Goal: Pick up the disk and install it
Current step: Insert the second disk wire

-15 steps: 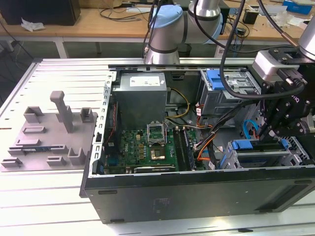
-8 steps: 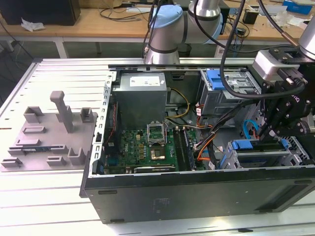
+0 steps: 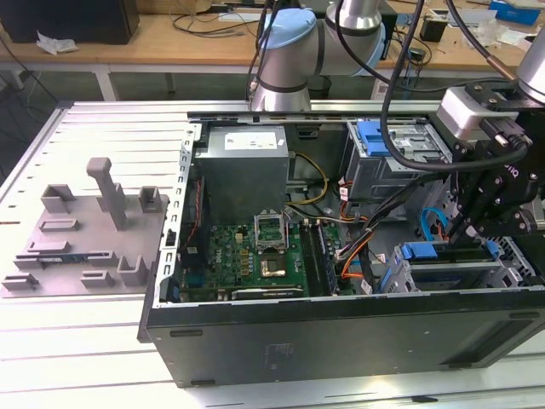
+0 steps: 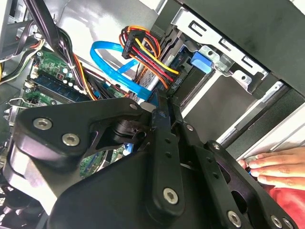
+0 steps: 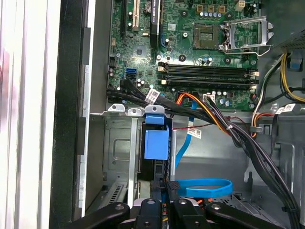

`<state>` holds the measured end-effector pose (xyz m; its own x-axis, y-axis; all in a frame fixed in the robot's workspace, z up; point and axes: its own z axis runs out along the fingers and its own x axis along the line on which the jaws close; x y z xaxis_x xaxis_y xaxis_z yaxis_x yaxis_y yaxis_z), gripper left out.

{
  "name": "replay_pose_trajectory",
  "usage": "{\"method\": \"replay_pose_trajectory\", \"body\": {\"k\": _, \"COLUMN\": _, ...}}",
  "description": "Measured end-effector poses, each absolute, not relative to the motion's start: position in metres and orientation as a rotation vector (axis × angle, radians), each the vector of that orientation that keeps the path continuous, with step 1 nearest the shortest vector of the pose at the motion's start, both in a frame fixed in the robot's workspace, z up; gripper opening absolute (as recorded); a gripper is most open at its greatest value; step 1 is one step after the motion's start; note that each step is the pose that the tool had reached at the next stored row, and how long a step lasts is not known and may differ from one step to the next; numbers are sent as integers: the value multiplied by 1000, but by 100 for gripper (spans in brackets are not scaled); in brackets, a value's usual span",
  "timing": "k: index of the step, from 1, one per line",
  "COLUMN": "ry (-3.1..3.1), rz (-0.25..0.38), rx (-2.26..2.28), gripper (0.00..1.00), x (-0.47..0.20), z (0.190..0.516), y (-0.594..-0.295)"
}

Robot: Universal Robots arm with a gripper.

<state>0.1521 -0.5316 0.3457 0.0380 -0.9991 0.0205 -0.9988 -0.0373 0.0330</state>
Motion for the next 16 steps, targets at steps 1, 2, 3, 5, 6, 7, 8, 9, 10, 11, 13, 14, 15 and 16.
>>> {"method": "replay_pose_trajectory", "body": {"k": 1, "ry": -2153, "rz": -13, "rx": 2236, "gripper": 16, "x": 152, "z": 346, "y": -532}}
{"method": "replay_pose_trajectory", "body": {"k": 2, "ry": -2153, "rz": -12, "rx": 2235, "gripper": 16, "x": 152, "z": 346, "y": -532}}
{"method": "replay_pose_trajectory", "body": {"k": 3, "ry": -2152, "rz": -12, "rx": 2235, "gripper": 16, "x": 152, "z": 345, "y": -532}}
{"method": "replay_pose_trajectory", "body": {"k": 5, "ry": -2152, "rz": -11, "rx": 2235, "gripper": 16, "x": 152, "z": 345, "y": -532}}
{"method": "replay_pose_trajectory", "body": {"k": 6, "ry": -2152, "rz": -11, "rx": 2235, "gripper": 16, "x": 152, "z": 345, "y": -532}}
{"method": "replay_pose_trajectory", "body": {"k": 7, "ry": -2152, "rz": -11, "rx": 2235, "gripper": 16, "x": 152, "z": 344, "y": -532}}
{"method": "replay_pose_trajectory", "body": {"k": 8, "ry": -2152, "rz": -11, "rx": 2235, "gripper": 16, "x": 152, "z": 344, "y": -532}}
{"method": "replay_pose_trajectory", "body": {"k": 9, "ry": -2152, "rz": -11, "rx": 2235, "gripper": 16, "x": 152, "z": 344, "y": -532}}
{"method": "replay_pose_trajectory", "body": {"k": 10, "ry": -2152, "rz": -11, "rx": 2235, "gripper": 16, "x": 152, "z": 343, "y": -532}}
{"method": "replay_pose_trajectory", "body": {"k": 11, "ry": -2152, "rz": -11, "rx": 2235, "gripper": 16, "x": 152, "z": 343, "y": -532}}
{"method": "replay_pose_trajectory", "body": {"k": 13, "ry": -2152, "rz": -11, "rx": 2235, "gripper": 16, "x": 152, "z": 343, "y": -532}}
{"method": "replay_pose_trajectory", "body": {"k": 14, "ry": -2152, "rz": -11, "rx": 2235, "gripper": 16, "x": 152, "z": 342, "y": -532}}
{"method": "replay_pose_trajectory", "body": {"k": 15, "ry": -2152, "rz": -11, "rx": 2235, "gripper": 16, "x": 152, "z": 342, "y": -532}}
{"method": "replay_pose_trajectory", "body": {"k": 16, "ry": -2152, "rz": -11, "rx": 2235, "gripper": 16, "x": 152, "z": 341, "y": -532}}
